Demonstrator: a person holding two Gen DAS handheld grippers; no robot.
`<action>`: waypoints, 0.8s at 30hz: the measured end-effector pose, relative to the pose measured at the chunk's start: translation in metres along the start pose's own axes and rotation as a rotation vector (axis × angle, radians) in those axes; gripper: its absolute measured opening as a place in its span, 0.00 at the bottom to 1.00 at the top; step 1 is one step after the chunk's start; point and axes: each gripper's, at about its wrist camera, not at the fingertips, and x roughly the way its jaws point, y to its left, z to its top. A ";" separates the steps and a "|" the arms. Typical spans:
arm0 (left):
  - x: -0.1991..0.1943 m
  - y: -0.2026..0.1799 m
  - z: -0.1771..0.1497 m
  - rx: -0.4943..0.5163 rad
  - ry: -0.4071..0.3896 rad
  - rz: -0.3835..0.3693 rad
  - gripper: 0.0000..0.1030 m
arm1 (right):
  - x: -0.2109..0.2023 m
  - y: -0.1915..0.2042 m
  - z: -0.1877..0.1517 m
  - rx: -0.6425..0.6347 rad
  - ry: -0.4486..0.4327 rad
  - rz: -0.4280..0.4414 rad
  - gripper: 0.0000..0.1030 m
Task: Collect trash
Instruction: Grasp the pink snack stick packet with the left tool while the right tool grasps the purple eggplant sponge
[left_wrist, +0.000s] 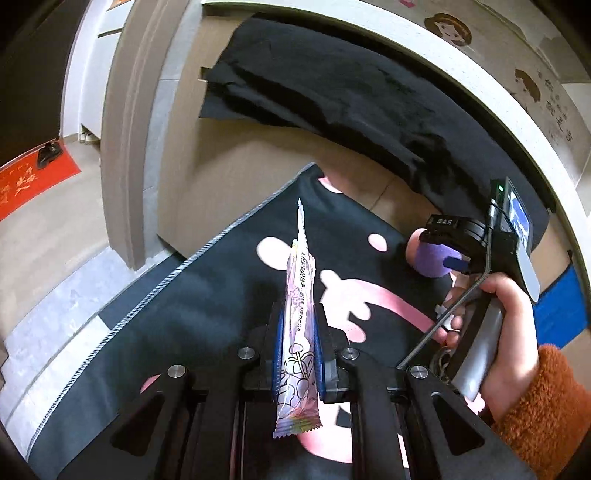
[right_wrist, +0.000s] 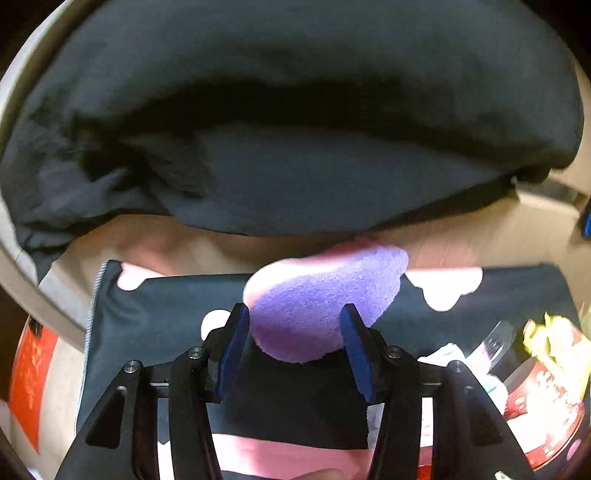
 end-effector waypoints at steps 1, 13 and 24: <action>-0.001 0.003 0.000 -0.011 0.000 -0.005 0.14 | 0.002 -0.004 0.001 0.016 0.007 0.006 0.57; 0.004 0.000 -0.005 -0.021 0.016 -0.063 0.14 | -0.040 -0.080 -0.007 -0.014 0.133 0.048 0.57; 0.013 -0.019 -0.010 0.036 0.030 -0.077 0.14 | -0.053 -0.105 -0.007 0.016 0.050 0.165 0.57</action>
